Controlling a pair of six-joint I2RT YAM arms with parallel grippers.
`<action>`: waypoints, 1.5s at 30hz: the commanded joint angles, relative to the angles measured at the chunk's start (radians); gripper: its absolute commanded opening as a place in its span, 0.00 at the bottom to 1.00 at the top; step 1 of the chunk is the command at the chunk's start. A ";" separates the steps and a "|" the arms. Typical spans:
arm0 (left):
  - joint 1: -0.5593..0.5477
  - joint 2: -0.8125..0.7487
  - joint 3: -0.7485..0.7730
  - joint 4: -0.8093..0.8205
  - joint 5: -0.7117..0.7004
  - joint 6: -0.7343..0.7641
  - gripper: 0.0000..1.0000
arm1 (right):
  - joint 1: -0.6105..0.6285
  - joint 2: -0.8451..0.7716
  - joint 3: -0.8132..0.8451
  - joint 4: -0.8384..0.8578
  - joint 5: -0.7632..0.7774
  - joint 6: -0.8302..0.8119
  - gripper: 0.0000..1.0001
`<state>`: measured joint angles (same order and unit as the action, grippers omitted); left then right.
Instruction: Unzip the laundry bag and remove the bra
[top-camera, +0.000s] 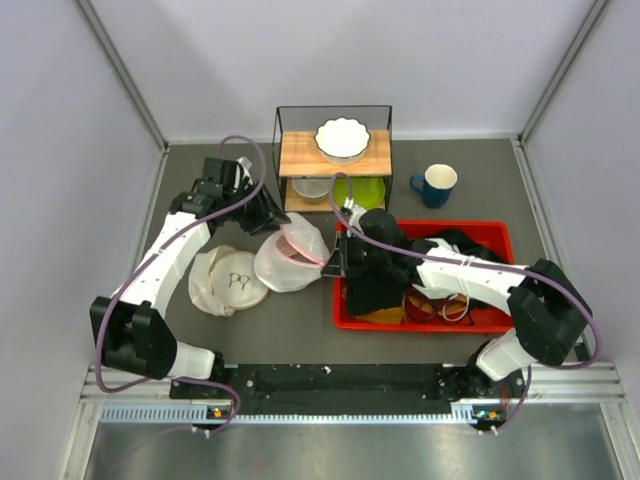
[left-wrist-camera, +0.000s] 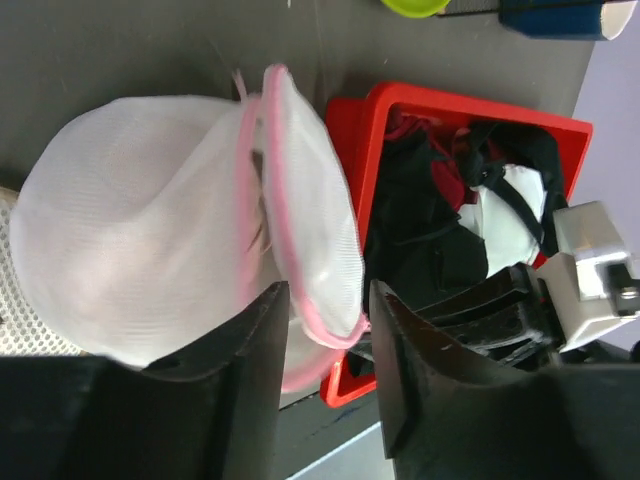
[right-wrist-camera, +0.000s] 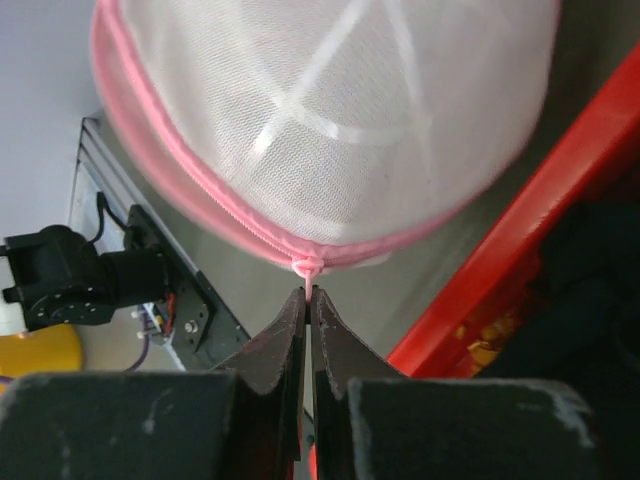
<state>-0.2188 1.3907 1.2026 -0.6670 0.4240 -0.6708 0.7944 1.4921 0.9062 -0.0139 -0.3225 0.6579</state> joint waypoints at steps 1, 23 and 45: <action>-0.005 -0.045 0.098 -0.041 -0.053 0.020 0.53 | 0.026 0.000 0.017 0.086 -0.006 0.095 0.00; -0.162 -0.268 -0.241 0.096 -0.195 -0.230 0.70 | 0.032 0.022 0.019 0.083 -0.021 0.094 0.00; -0.065 -0.203 -0.124 0.049 -0.185 -0.052 0.00 | -0.110 -0.101 -0.090 -0.041 0.047 -0.089 0.00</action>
<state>-0.2985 1.1698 1.0294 -0.6319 0.1902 -0.7834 0.6952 1.3941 0.8112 -0.0399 -0.2703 0.6224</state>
